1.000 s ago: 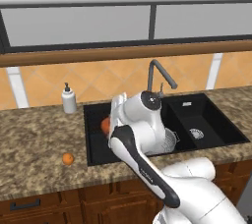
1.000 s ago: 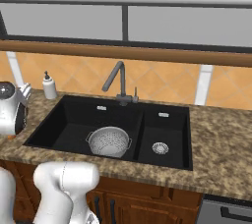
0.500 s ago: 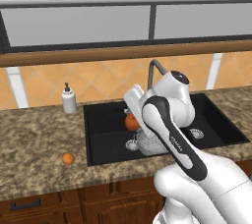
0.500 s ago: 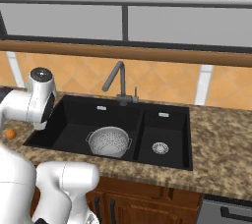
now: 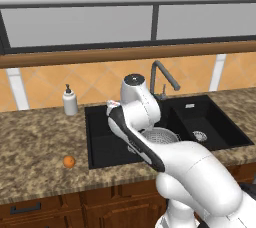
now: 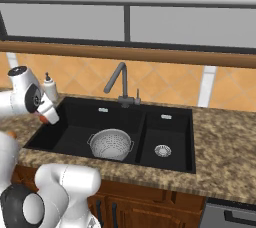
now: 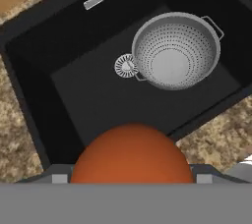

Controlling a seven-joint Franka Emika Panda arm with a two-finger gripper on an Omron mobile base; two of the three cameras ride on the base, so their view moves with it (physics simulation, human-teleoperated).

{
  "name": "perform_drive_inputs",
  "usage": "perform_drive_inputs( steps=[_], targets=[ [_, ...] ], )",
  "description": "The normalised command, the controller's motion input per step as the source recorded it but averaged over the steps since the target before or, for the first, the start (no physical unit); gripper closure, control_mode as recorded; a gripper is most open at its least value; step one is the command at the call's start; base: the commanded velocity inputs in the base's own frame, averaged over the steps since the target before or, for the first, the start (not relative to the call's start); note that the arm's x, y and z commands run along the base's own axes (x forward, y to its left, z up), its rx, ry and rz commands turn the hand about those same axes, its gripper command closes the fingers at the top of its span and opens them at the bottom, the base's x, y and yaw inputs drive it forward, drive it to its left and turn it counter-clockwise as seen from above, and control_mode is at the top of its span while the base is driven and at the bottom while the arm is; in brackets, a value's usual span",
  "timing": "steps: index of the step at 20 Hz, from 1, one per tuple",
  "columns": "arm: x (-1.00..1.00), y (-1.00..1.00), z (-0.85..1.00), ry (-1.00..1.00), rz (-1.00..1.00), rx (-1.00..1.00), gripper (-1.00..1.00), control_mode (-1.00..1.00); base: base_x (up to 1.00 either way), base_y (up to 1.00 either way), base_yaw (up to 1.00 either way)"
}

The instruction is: Put the colander in the sink, put the orange, tangerine in the colander, and turn on the sink faucet and pour water over the colander.

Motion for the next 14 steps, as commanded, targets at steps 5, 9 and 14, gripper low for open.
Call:
perform_drive_inputs(
  steps=[5,9,14],
  targets=[
    [0.15,-0.47,-0.18,-0.02,0.41,-0.33,1.00,-1.00,0.00,0.00,0.00],
    [0.09,-0.79,-0.17,0.06,0.40,-0.13,1.00,-1.00,0.00,0.00,0.00],
    [0.21,-0.67,-0.28,0.11,0.18,0.00,1.00,-1.00,0.00,0.00,0.00]
  ],
)
